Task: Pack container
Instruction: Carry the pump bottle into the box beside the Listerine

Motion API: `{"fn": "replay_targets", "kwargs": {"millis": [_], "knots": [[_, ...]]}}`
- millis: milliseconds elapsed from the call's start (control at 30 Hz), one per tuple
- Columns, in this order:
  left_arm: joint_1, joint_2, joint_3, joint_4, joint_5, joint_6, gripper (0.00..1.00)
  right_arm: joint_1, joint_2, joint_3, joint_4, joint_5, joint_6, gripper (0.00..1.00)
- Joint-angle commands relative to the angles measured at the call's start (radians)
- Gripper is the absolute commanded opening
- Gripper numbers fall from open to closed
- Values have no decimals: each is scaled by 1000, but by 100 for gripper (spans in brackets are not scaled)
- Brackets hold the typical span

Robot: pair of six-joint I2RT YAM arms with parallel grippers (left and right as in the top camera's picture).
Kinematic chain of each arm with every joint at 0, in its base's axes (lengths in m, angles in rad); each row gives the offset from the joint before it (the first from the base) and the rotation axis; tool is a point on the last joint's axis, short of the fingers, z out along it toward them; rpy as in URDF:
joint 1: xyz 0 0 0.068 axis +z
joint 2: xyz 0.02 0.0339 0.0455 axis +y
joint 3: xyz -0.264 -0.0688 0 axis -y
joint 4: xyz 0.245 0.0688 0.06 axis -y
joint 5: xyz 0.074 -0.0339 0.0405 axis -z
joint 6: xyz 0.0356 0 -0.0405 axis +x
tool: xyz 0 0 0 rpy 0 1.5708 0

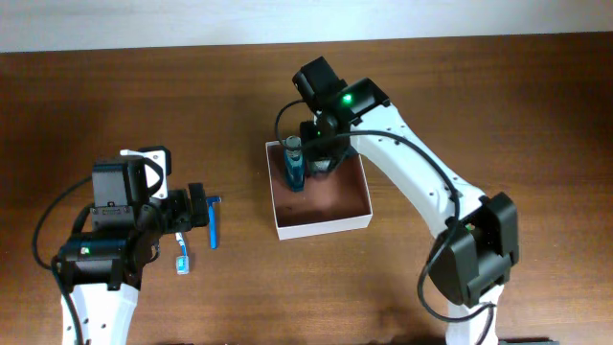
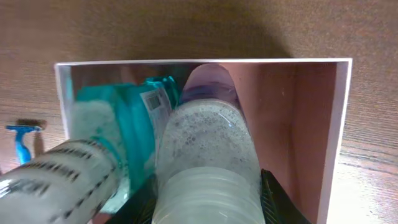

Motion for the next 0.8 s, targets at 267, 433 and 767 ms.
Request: {"fn": "replay_targets", "kwargs": {"millis": [267,433,767], "knots": [[-4,2,23,-13,-11,19,99,6,29,20,-1,20,5,29],[-4,2,23,-14,-11,19,99,6,29,20,-4,20,4,50],[-4,2,23,-14,-11,19,99,6,-4,23,-44,20,-67,58]]}}
